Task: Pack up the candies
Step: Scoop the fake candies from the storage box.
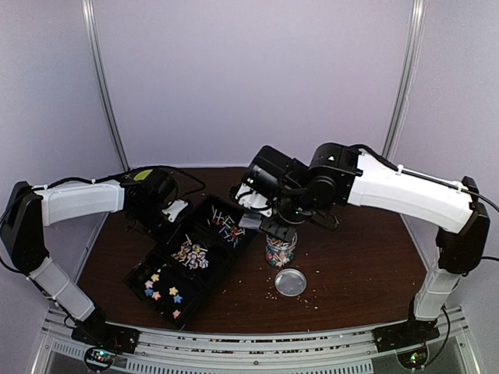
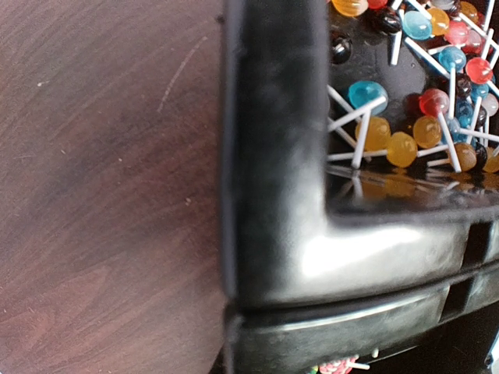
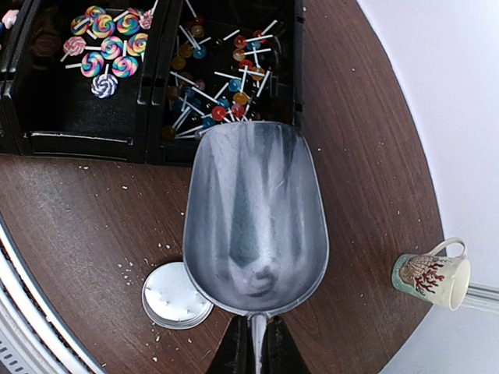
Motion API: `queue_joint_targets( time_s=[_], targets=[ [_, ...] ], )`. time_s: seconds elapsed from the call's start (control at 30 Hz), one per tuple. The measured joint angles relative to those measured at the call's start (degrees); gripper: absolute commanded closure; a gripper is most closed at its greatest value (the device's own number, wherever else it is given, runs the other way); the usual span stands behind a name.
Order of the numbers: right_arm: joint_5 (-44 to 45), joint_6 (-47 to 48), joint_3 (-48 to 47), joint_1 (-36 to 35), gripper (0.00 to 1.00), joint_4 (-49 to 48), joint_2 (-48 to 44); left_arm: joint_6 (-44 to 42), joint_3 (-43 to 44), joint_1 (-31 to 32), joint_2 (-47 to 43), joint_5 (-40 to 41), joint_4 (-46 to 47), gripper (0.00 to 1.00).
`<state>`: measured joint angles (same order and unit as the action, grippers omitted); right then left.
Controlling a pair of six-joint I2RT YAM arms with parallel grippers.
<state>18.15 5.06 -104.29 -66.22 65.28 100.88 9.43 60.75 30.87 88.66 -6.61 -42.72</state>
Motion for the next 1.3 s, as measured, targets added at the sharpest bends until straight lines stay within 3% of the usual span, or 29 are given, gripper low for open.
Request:
queue_joint_targets(
  time_s=[0.87,1.3],
  targets=[
    [7.69,2.8,-17.31,-2.29,1.0,9.16,23.52,-1.11,0.68,2.23,0.85,3.3,-2.34,1.0],
    [3.06,5.75,-18.43,-1.44,1.0,3.74,27.19,-1.9,0.68,2.47,0.74,3.02,-3.06,1.0]
  ],
)
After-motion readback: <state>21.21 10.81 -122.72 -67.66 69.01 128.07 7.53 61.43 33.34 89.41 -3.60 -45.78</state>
